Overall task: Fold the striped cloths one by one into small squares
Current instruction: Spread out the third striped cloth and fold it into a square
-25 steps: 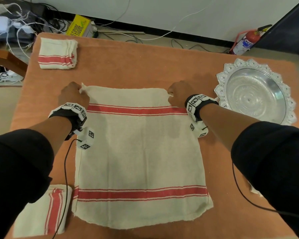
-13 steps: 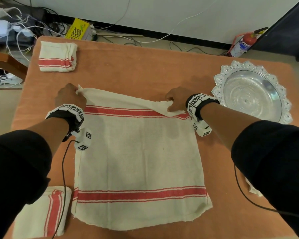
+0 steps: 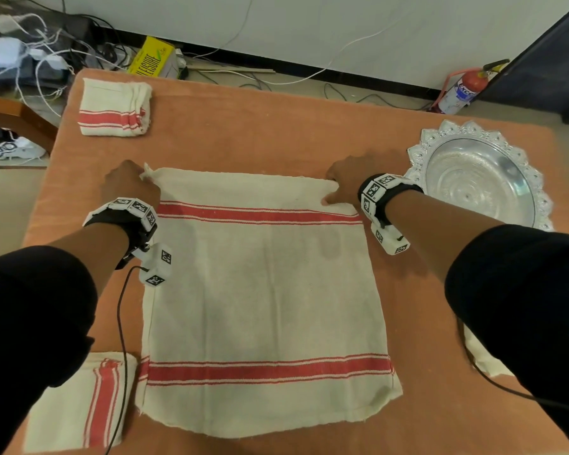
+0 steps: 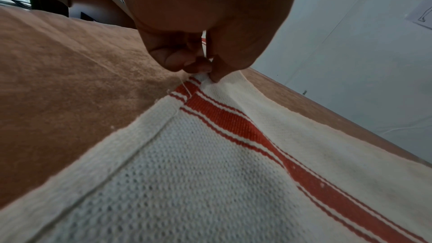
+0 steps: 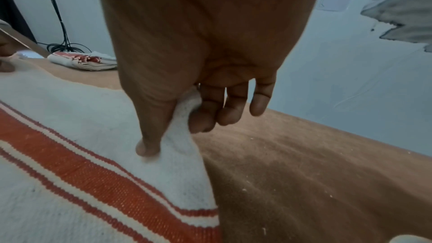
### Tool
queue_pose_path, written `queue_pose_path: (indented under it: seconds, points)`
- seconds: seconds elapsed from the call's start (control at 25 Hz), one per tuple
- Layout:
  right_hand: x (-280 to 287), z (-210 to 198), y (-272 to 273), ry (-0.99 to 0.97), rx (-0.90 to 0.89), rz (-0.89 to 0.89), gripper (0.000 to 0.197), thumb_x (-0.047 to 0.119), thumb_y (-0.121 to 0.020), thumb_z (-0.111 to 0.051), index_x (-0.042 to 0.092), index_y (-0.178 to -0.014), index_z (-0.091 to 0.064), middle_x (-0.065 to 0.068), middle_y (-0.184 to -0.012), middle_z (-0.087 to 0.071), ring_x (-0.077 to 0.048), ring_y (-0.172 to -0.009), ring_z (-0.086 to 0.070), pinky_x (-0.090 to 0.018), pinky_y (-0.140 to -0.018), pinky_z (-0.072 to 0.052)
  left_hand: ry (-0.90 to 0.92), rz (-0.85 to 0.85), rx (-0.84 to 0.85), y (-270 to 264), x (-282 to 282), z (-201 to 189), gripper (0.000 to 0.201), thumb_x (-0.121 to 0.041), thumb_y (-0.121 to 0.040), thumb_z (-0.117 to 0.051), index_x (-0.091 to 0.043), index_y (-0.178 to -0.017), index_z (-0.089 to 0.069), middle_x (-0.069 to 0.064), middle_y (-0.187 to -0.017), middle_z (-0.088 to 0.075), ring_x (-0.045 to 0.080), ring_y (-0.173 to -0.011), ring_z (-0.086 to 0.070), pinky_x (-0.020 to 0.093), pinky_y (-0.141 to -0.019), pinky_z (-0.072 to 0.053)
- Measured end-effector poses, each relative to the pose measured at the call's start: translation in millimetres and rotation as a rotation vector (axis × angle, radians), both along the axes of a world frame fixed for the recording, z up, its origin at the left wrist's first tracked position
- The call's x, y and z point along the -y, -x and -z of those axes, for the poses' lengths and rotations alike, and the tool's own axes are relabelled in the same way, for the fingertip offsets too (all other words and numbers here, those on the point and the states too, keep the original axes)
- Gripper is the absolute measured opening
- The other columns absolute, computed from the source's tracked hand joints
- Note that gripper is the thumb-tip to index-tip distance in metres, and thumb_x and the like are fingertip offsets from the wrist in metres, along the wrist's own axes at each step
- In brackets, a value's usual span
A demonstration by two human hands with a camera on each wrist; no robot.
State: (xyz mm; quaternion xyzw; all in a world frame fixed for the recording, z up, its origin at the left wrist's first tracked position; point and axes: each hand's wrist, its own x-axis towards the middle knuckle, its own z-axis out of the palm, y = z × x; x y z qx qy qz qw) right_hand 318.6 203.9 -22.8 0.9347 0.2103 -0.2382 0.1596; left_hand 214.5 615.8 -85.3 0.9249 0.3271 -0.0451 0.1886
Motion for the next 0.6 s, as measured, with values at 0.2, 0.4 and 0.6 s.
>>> queue_pose_path:
  seconds: [0.2,0.4,0.6]
  points:
    - [-10.8,-4.2,2.0,0.117,-0.099,0.018,0.045,0.039,-0.078,-0.076,0.028,-0.121,-0.067,-0.003,-0.1,-0.068,-0.03,-0.095,-0.067,-0.041,-0.082,-0.058,-0.004,-0.026,-0.008,0.0,-8.1,7.3,0.021,-0.025,-0.092,-0.058,-0.013,-0.107,-0.068,0.02,-0.1,-0.071,0.044,-0.087,-0.067,0.043,-0.073,-0.054]
    - [-17.1,-10.3,3.6,0.098,0.029,0.088,0.052,0.066,-0.088,-0.062,0.016,-0.077,-0.05,-0.001,-0.072,-0.049,-0.029,-0.076,-0.058,-0.038,-0.072,-0.055,-0.035,-0.025,-0.007,2.7,-17.2,8.4,0.024,-0.029,-0.092,-0.057,-0.012,-0.105,-0.067,0.02,-0.097,-0.07,0.046,-0.084,-0.066,0.046,-0.071,-0.055]
    - [-19.6,-11.4,3.5,0.079,0.015,0.182,0.026,0.031,-0.086,-0.068,0.009,-0.098,-0.062,-0.005,-0.073,-0.052,-0.028,-0.069,-0.058,-0.035,-0.063,-0.05,-0.033,-0.029,-0.007,1.1,-20.9,8.1,0.022,-0.026,-0.092,-0.06,-0.007,-0.102,-0.067,0.023,-0.095,-0.069,0.047,-0.086,-0.065,0.045,-0.071,-0.055]
